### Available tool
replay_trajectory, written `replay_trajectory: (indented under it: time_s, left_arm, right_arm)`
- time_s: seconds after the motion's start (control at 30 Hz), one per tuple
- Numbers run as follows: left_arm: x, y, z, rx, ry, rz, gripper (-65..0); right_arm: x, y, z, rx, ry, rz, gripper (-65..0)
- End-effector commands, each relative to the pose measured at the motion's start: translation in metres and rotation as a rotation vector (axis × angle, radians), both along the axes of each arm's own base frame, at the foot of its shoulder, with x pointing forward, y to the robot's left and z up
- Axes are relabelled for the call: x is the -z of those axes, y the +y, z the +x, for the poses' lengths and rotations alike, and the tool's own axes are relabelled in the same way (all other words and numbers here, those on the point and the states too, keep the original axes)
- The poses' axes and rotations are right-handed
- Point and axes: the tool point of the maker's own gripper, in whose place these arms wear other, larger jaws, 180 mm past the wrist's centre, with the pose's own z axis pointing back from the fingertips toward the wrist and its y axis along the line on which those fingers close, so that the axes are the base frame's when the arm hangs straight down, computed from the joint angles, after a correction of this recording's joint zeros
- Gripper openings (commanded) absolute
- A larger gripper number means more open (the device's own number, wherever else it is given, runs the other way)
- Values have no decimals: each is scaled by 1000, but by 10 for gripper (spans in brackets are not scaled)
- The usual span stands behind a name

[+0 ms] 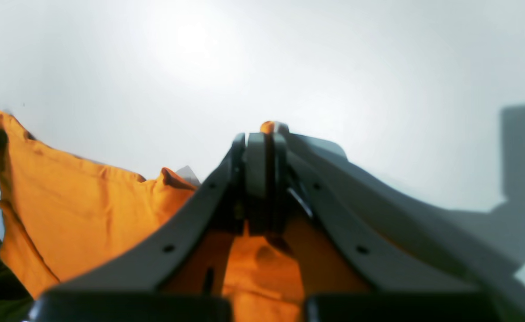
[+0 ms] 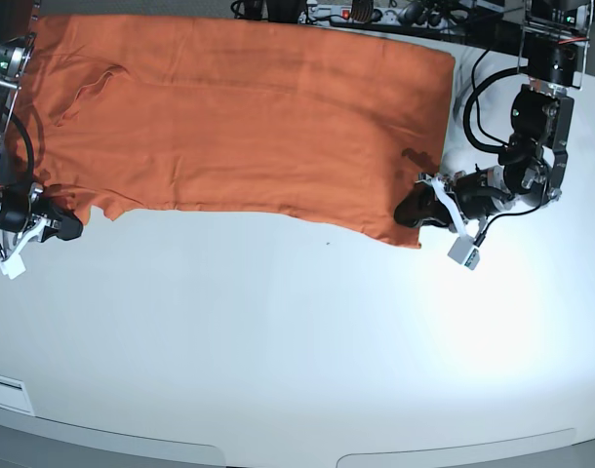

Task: Fold the T-shirt properly
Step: 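Lift the grasped edge and fold it over toward the collar with both grippers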

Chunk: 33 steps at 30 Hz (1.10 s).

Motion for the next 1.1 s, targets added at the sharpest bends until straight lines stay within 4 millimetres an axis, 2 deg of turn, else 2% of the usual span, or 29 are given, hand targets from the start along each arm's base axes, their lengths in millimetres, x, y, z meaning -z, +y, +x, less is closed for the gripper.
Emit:
replay_trajectory:
  time_s: [0.0,0.17,0.37,0.53,0.63,0.77,0.93,1.07]
  left_arm:
    - [-17,3,13,0,-55,-4,-650]
    - [-35,6,32,11,-134,22,-650]
    - [-58,17,63,-42,-240,83,-650]
    - [-77,19,79,-42,-303,107,-650]
    - [-81,12,75,8,-318,93,-650]
    - [-79,-3,56,117,-290,31,-650]
    - [-67,-11,31,177,-238,-24,-650]
    - [-68,-11,26,175,-228,-52,-650]
  right_arm:
    - [-27,-10,20,11,-86,-17,-650]
    - [-59,-9,44,-4,-190,-47,-650]
    - [-89,-24,75,24,-311,-165,-650]
    - [-109,-24,89,29,-360,-167,-650]
    - [-108,-22,86,15,-347,-169,-650]
    - [-99,-18,76,-2,-316,-150,-650]
    - [-82,-7,45,-75,-261,-161,-650]
    - [-80,1,23,-151,-269,-232,-650]
